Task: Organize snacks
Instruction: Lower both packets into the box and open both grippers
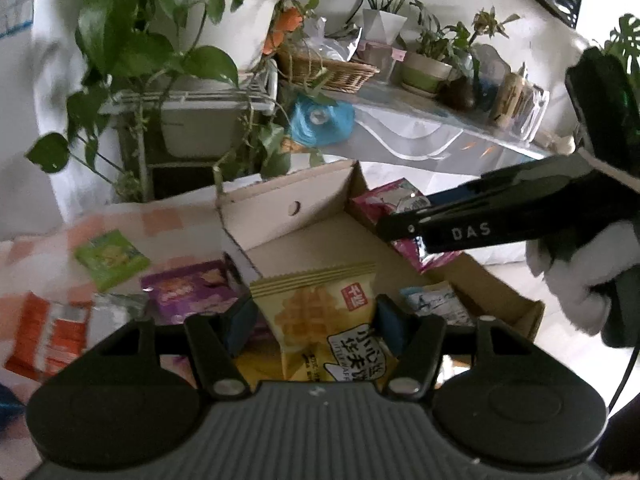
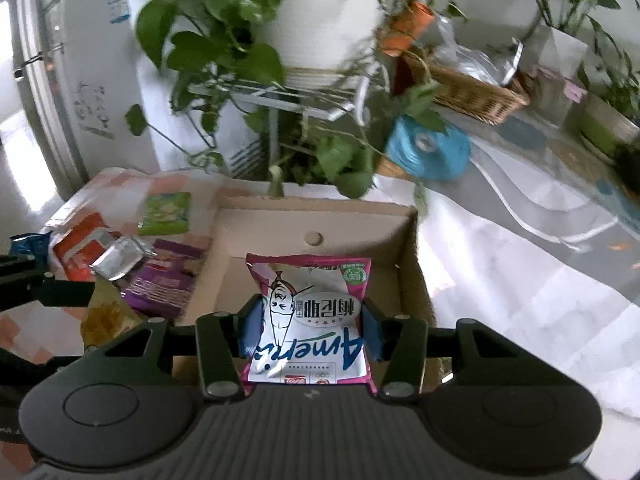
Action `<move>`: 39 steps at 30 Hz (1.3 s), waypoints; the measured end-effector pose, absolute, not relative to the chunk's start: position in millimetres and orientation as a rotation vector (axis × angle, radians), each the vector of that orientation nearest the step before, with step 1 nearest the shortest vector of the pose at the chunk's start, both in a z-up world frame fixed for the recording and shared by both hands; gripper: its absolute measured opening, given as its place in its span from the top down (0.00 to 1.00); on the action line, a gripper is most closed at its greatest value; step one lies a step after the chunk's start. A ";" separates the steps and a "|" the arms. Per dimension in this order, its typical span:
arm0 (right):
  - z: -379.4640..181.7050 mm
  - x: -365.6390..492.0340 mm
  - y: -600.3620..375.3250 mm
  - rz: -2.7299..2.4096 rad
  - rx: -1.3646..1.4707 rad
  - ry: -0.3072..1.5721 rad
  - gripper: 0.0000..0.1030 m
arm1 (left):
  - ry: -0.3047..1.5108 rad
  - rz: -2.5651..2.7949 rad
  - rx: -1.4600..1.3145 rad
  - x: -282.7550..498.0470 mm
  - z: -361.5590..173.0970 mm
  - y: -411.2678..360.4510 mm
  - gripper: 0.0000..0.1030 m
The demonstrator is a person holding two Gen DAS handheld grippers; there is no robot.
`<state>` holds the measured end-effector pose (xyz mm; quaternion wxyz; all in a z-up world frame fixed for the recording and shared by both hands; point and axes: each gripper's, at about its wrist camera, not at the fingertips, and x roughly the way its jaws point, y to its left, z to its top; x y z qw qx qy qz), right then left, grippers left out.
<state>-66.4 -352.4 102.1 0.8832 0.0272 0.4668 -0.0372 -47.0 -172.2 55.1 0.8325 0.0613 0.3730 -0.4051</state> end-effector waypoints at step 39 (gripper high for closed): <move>106.7 -75.3 -379.7 -0.131 0.233 0.920 0.39 | 0.791 -0.829 0.219 -51.4 66.4 -209.0 0.17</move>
